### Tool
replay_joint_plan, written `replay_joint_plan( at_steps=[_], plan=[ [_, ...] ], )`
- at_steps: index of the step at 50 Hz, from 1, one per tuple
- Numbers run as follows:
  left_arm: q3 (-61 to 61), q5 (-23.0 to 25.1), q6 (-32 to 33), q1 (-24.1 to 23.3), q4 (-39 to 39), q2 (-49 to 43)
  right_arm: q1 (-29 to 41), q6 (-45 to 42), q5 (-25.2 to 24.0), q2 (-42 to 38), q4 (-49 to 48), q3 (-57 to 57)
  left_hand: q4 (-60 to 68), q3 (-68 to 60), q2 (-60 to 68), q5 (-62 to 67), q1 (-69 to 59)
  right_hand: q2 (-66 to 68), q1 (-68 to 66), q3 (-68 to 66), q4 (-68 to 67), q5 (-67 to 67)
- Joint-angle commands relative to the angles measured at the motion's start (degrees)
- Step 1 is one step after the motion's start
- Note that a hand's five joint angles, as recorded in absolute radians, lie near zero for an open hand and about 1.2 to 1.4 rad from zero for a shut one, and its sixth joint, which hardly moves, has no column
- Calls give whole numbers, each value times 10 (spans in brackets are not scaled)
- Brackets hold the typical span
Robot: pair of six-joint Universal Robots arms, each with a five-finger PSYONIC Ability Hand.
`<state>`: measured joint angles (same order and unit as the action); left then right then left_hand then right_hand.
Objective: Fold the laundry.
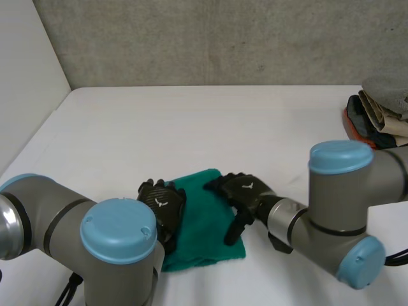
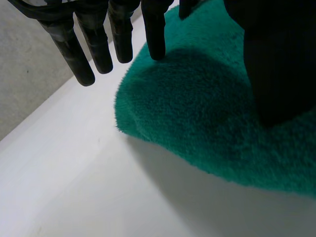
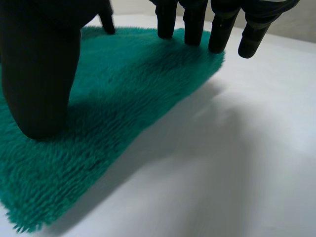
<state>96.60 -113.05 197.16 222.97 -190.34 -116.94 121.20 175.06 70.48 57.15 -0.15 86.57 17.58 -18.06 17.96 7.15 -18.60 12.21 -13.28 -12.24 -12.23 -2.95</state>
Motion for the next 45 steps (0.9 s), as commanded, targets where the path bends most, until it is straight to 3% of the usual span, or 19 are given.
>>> replay_joint_plan(
  at_steps=[1,6,14,19,24,28,32,45],
  plan=[
    [19,5,18,6,-16,-16,16,-67,40,-34,-9,-11,24,-19,20,28,-14,-22,33,22,22,29],
    [19,5,19,14,-22,-20,11,-101,98,-22,-13,-14,24,-19,20,28,-14,-22,33,22,22,29],
    [11,23,22,23,-24,76,18,-133,100,51,-55,25,19,-14,15,23,-9,-22,33,22,22,29],
    [0,95,18,35,-26,132,41,-154,97,132,-136,109,14,-9,10,18,-4,-22,33,22,22,29],
    [-8,195,17,86,-24,159,75,-177,85,149,-238,210,20,-16,17,25,-10,-22,33,22,22,29],
    [-19,263,15,109,-18,159,103,-178,78,142,-287,256,21,-16,17,25,-10,-22,33,22,22,29],
    [-33,290,14,115,-13,151,118,-182,84,127,-312,264,21,-16,17,25,-10,-22,33,22,22,29],
    [-53,289,-25,118,-12,117,117,-228,86,18,-376,222,24,-19,20,28,-14,41,-30,-41,-41,-33]
  ],
)
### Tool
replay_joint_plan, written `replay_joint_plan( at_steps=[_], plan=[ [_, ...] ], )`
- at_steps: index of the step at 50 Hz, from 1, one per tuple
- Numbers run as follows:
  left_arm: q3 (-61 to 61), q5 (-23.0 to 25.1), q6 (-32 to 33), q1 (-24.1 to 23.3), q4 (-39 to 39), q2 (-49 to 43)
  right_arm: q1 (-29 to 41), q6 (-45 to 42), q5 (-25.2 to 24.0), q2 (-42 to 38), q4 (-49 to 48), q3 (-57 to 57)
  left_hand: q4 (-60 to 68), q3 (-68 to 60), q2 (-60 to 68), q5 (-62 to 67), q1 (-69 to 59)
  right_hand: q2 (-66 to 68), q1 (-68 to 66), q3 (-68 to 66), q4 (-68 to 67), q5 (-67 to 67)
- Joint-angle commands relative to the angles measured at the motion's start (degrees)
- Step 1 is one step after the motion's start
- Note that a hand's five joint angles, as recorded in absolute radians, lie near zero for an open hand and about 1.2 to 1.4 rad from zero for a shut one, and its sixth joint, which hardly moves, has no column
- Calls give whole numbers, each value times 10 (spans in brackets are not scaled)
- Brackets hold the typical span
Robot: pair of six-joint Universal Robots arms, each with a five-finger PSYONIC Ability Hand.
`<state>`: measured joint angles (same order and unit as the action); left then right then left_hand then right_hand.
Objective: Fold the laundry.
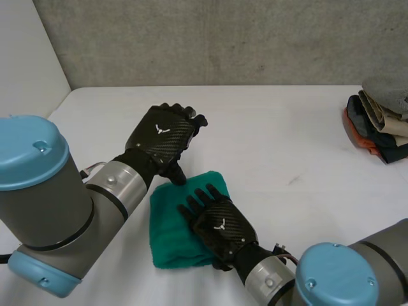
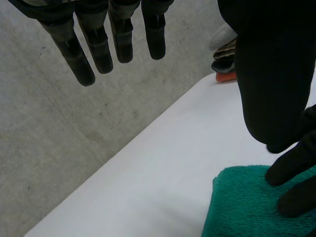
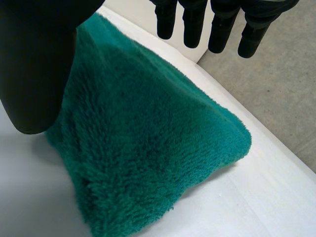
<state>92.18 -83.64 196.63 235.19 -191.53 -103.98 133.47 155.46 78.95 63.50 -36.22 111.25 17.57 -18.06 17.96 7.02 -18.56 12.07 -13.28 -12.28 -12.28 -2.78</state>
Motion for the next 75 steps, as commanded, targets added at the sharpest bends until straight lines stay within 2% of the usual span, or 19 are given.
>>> replay_joint_plan(
  at_steps=[1,17,20,21,25,29,48,52,55,56,63,67,70,75],
  plan=[
    [-10,-4,-20,-5,0,-13,-6,-38,2,-49,-16,-27,24,-19,20,29,-14,47,-35,-45,-45,-40],
    [-31,13,-19,-9,1,-14,-7,-53,0,-62,-25,-52,21,-16,17,26,-11,105,-93,-103,-102,-98],
    [-42,54,-19,-8,5,-15,-6,-53,-1,-68,-25,-59,19,-14,15,24,-9,110,-98,-108,-108,-103],
    [-46,85,-20,-5,9,-15,-6,-53,-1,-68,-25,-60,19,-14,15,24,-9,110,-98,-108,-108,-103],
    [-60,158,-21,0,29,-14,-7,-53,-4,-69,-25,-62,11,-6,7,16,-1,111,-99,-109,-109,-104],
    [-77,190,-24,6,52,-15,-7,-53,-6,-69,-25,-63,-31,36,-35,-26,41,121,-109,-119,-119,-114],
    [-97,190,-31,7,65,-13,-7,-53,-7,-95,-25,-104,-33,38,-37,-28,43,234,-222,-232,-232,-227],
    [-96,190,-32,7,65,-13,-7,-51,-7,-99,-25,-113,-32,36,-35,-26,41,367,-355,-365,-364,-359],
    [-96,190,-33,7,65,-14,-7,-49,-7,-102,-25,-123,-30,35,-34,-24,40,639,-626,-636,-636,-631],
    [-96,190,-33,7,65,-13,-8,-48,-7,-102,-25,-125,-30,35,-34,-24,40,679,-667,-677,-677,-672],
    [-97,190,-33,8,66,-12,-15,-43,1,-82,-17,-125,-30,35,-34,-24,40,679,-667,-677,-677,-672],
    [-98,190,-33,5,67,-9,-63,-45,-3,-55,-2,-105,-30,35,-34,-24,40,679,-667,-677,-677,-672],
    [-98,190,-33,4,67,-5,-114,-53,-17,-16,46,-90,-30,35,-34,-24,40,679,-667,-677,-677,-672],
    [-98,190,-35,3,67,-3,-195,-65,-70,14,115,-89,-38,43,-42,-33,48,679,-667,-677,-677,-672]
  ],
)
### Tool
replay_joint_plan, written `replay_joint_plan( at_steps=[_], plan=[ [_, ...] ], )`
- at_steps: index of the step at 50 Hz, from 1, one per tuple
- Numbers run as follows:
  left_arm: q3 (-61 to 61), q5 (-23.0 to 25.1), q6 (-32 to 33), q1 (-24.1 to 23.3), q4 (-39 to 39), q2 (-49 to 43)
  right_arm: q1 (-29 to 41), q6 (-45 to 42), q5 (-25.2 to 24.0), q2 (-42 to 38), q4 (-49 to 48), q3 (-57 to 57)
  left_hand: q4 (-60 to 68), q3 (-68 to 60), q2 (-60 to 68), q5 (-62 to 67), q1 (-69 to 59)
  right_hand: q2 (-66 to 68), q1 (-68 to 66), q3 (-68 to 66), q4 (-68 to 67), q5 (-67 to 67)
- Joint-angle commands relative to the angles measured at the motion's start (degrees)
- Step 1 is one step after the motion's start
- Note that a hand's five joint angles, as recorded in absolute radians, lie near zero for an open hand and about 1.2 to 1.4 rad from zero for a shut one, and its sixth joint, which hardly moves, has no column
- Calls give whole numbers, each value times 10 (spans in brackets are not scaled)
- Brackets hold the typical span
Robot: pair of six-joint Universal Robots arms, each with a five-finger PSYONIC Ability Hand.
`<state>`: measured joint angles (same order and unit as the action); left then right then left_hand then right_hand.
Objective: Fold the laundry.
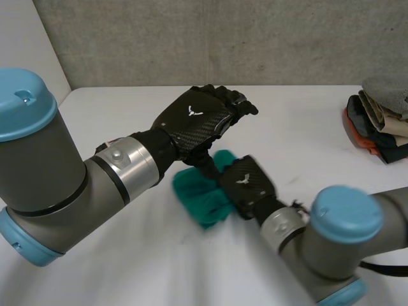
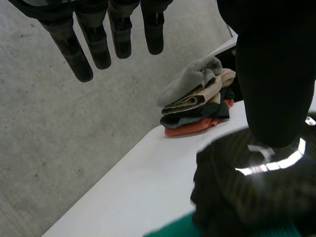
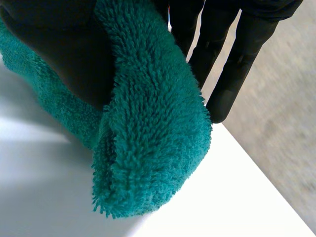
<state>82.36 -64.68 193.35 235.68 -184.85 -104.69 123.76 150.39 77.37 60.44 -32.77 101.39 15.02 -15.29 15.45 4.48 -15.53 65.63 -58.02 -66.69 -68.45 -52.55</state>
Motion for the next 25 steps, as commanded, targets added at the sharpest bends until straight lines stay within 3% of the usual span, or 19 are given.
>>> replay_joint_plan(
  at_steps=[1,5,11,25],
  plan=[
    [0,1,-3,-2,0,7,-129,-15,-73,49,87,7,-13,15,-17,-7,18,144,-220,-133,-116,-174],
    [0,3,-14,-2,0,17,-185,-16,-118,66,82,-16,-23,26,-27,-17,28,144,-220,-133,-116,-174],
    [-12,7,-25,-5,-5,18,-231,3,-129,71,56,-99,-43,46,-47,-38,48,144,-220,-133,-116,-174],
    [-44,3,-39,-13,-3,19,-360,296,-125,28,-125,-370,-48,51,-52,-43,53,144,-220,-133,-116,-174]
  ],
)
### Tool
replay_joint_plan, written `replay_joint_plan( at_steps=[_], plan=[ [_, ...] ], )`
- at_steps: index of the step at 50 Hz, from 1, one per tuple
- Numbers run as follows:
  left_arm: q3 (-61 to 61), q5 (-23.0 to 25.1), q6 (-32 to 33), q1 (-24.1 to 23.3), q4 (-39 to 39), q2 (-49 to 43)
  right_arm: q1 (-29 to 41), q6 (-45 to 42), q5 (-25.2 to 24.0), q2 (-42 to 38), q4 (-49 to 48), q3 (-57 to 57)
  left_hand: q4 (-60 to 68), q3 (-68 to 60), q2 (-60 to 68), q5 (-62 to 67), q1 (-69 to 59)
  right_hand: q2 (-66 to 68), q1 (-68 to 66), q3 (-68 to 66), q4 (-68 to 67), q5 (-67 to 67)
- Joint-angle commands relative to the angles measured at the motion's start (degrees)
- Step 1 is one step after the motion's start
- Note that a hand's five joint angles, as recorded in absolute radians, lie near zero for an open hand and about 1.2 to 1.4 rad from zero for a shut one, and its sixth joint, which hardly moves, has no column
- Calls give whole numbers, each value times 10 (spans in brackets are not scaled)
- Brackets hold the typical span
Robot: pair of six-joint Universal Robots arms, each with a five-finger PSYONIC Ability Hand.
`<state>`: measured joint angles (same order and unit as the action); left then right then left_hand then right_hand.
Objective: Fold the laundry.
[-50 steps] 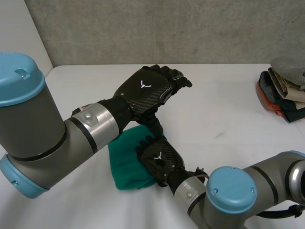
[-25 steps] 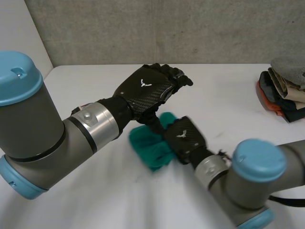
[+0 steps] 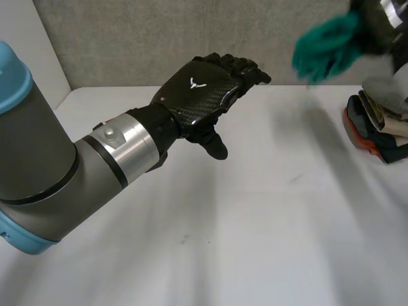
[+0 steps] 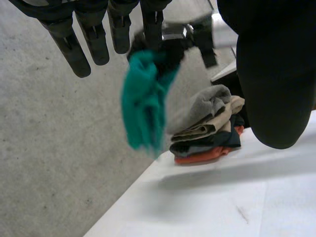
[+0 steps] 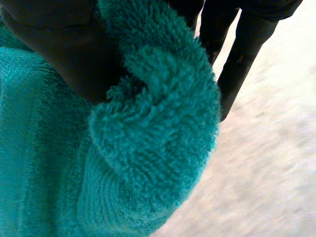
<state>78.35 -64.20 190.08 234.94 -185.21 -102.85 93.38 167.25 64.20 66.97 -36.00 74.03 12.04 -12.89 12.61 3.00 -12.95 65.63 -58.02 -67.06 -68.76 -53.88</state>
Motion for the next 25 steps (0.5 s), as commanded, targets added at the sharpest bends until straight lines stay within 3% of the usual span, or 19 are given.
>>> replay_joint_plan(
  at_steps=[1,11,20,25],
  plan=[
    [-3,-1,-7,-6,0,0,-69,139,7,-45,-101,-106,-17,25,-22,-26,26,144,-220,-129,-112,-161],
    [12,-1,-8,-9,2,-1,-183,169,-27,-182,-135,-170,-12,20,-17,-21,21,144,-220,-129,-112,-161],
    [16,-2,-8,-10,3,0,-260,190,-149,-292,-151,-164,-10,18,-16,-19,19,144,-220,-129,-112,-161],
    [25,-1,-8,-10,3,-1,-292,186,-160,-308,-167,-141,-10,18,-16,-19,19,144,-220,-129,-112,-161]
  ],
)
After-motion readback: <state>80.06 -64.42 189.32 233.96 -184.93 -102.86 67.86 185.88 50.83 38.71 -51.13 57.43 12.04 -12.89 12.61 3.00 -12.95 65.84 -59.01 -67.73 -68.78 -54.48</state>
